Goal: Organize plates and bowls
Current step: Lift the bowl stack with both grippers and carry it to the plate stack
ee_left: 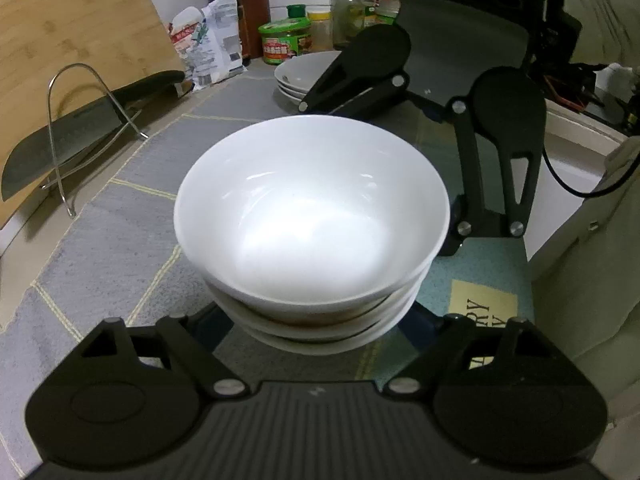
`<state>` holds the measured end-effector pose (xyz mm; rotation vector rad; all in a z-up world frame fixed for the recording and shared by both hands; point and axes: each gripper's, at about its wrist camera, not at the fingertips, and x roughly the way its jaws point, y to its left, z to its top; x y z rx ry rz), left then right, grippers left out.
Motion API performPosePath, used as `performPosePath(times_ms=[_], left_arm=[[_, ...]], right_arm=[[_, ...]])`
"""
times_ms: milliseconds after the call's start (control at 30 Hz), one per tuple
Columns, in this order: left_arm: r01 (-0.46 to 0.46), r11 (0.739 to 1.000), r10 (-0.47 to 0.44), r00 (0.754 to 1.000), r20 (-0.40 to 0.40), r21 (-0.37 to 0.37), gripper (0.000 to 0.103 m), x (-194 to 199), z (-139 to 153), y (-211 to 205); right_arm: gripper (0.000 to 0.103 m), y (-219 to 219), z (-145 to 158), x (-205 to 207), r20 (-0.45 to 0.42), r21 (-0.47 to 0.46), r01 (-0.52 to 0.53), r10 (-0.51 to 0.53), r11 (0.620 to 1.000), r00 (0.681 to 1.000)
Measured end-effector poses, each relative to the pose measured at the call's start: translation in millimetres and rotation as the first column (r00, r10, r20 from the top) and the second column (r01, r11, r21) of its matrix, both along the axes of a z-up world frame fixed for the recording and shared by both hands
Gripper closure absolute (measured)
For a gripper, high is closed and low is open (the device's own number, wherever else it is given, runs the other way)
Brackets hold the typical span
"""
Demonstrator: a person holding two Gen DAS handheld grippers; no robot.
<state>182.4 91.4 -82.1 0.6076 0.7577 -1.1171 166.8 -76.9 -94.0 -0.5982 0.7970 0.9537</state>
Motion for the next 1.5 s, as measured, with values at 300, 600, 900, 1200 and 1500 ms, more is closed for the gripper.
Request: performPosePath(times_ms=[300,600,900,1200,1500], left_arm=[[0.007,1.0,-0.007,1.0,-0.016,0.006,0.016,1.5,-0.8,-0.8],[0.041,0.999,-0.041,0.999,-0.023,0.017,0.016,5.7,-0.6,-1.4],[0.017,0.999,-0.016,1.0,-0.016,0.027,0.016,2.1,-0.5,-5.0],[-0.014,0.999,0.014,1.0,-0.01,0.033,0.016,-0.3,0.9,-9.1],[-0.032,0.999,0.032,0.999,-0.004,0.023,0.016,-5.4,5.8,-12.3]], right_arm=[[0.021,2.6,0.8,2.9,-0.019,-0.011,0.0,0.0,1.0,1.0],[0.021,5.9,0.9,2.5,-0.028,-0.014,0.024,-0.025,1.0,0.999],[0.021,-2.1,0.0,4.4,-0.032,0.014,0.002,-0.001,1.0,0.999],[0.021,-7.7,-0.1,6.6,-0.034,0.013,-0.021,0.022,1.0,0.999],[0.021,-16.6,4.9,5.8,-0.029,0.002,-0.041,0.041,0.999,0.999]])
